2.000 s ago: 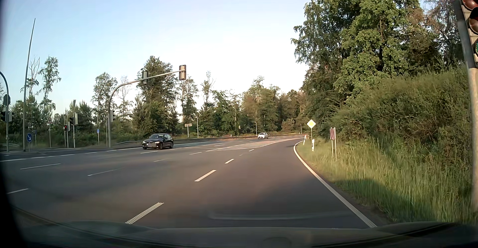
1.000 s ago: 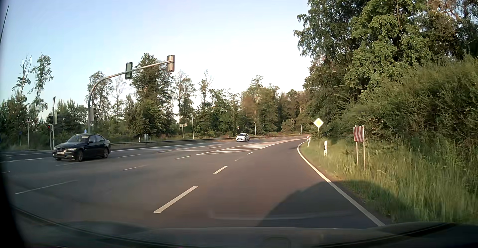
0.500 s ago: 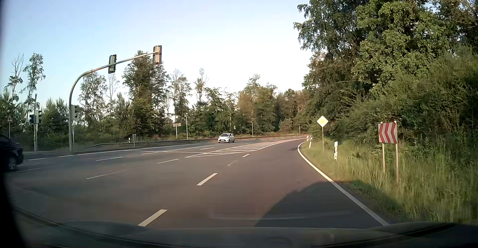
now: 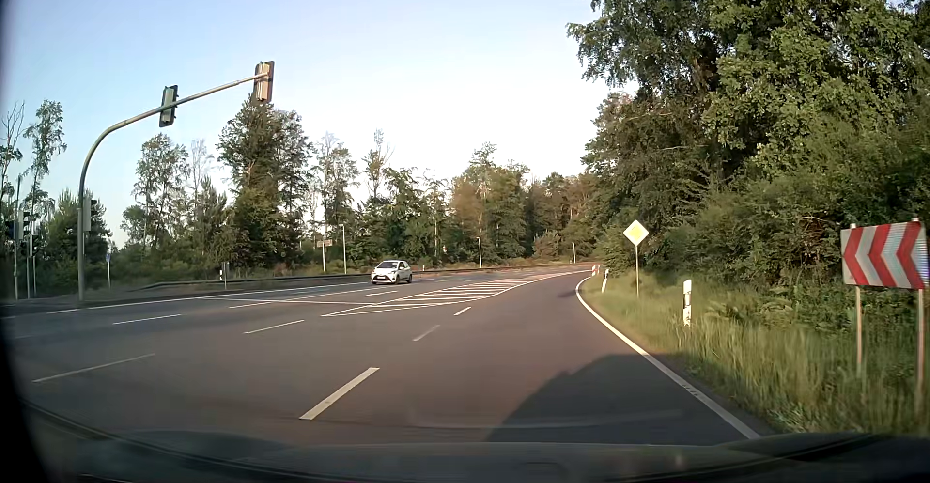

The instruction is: Follow the waypoints while adhering to traffic rules and regulations

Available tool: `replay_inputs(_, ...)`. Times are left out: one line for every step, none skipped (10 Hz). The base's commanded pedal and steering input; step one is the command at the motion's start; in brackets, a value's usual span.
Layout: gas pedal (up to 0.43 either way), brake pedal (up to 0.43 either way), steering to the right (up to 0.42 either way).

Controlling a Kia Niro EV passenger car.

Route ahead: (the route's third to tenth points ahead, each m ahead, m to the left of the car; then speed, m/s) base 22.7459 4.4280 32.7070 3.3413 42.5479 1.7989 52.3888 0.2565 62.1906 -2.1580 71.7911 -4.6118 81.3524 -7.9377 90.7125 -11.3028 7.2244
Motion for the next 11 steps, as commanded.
replay_inputs(0.449,0.012,0.033)
replay_inputs(0.449,0.012,0.033)
replay_inputs(0.449,0.012,0.031)
replay_inputs(0.449,0.012,0.031)
replay_inputs(0.449,0.012,0.027)
replay_inputs(0.449,0.012,0.018)
replay_inputs(0.449,0.012,0.010)
replay_inputs(0.449,0.012,0.007)
replay_inputs(0.449,0.012,0.007)
replay_inputs(0.449,0.012,0.009)
replay_inputs(0.449,0.018,0.012)
